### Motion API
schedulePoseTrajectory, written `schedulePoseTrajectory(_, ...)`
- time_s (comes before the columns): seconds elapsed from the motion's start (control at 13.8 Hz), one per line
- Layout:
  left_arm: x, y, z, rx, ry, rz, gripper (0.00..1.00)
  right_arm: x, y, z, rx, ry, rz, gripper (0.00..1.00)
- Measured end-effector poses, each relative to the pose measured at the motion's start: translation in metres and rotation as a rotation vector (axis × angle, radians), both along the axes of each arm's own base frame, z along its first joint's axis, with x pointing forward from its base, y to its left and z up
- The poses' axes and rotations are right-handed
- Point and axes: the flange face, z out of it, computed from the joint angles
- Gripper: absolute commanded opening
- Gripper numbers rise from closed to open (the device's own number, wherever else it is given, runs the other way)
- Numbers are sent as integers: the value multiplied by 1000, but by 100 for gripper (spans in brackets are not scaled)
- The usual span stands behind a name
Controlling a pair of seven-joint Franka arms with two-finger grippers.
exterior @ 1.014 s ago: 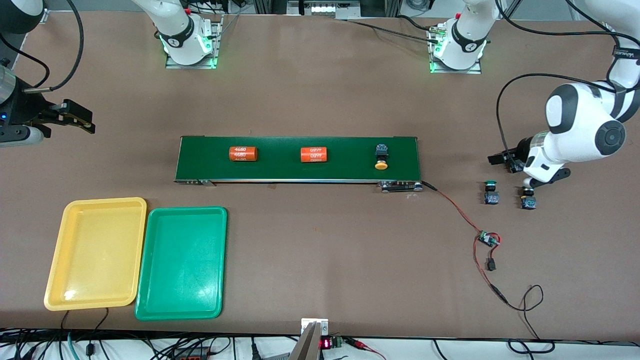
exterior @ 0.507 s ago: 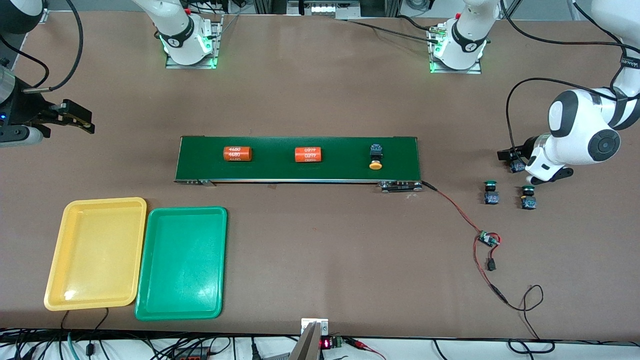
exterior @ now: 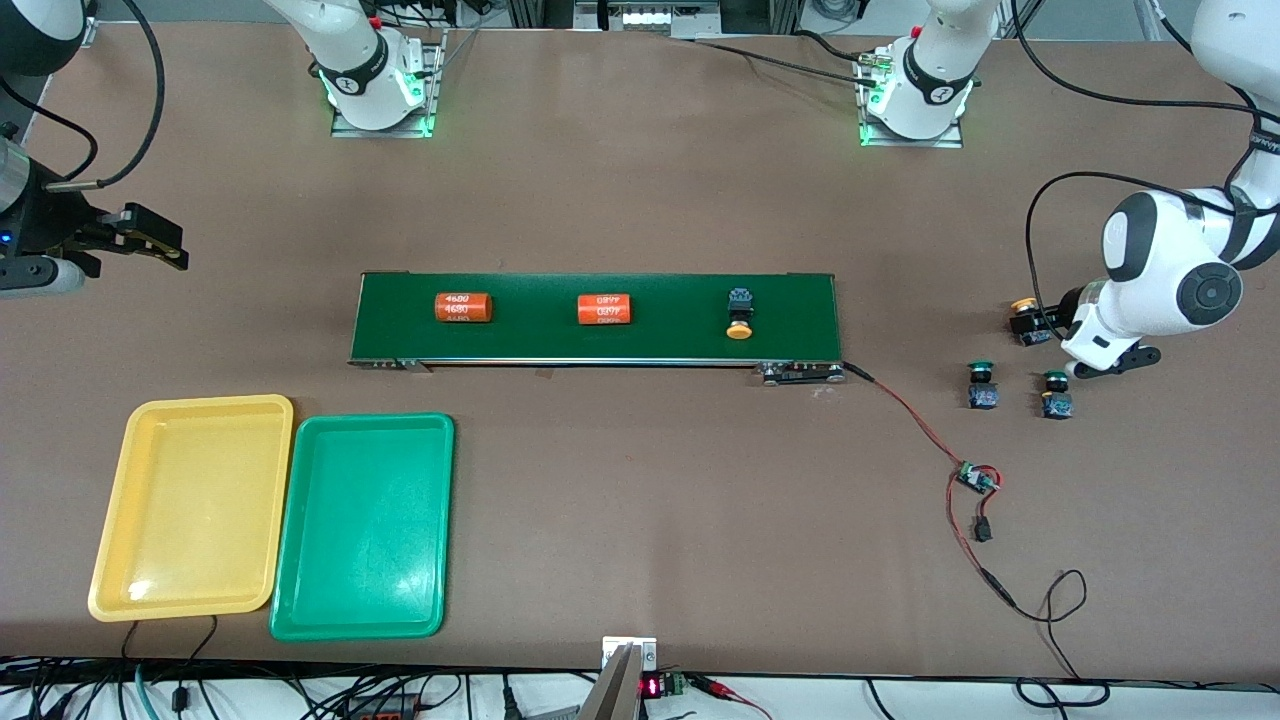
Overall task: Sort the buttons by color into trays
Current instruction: 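Return the left gripper and grasp the green-capped button, then carry the green-capped button onto the conveyor belt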
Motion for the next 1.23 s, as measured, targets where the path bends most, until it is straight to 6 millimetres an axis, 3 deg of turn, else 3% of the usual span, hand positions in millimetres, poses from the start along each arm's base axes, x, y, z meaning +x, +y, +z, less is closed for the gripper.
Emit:
schedulePoseTrajectory(0.29, -1, 1, -17, -14, 17, -1, 100, 1, -3, -1, 0, 2, -5, 100)
schedulePoseTrajectory(0.43, -2, 1, -23, -19, 16, -2, 93, 1, -8, -2, -1, 3, -13, 100)
schedulePoseTrajectory(0.58, -2, 1, -27, -23, 18, -1, 73, 1, -9, -2, -1, 3, -16, 100)
schedulePoseTrajectory(0.8, -3, 1, -30, -27, 23, -1, 34, 1, -9, -2, -1, 3, -16, 100)
schedulePoseTrajectory(0.94, -3, 2, -29, -26, 23, -1, 14, 1, -9, -2, -1, 4, -16, 100)
schedulePoseTrajectory(1.09, -3, 3, -28, -27, 33, -9, 4, 1, -9, -2, -1, 4, -16, 100)
schedulePoseTrajectory(1.23, 0, 5, -24, -33, 34, -38, 0, 1, -9, -2, -1, 4, -16, 100)
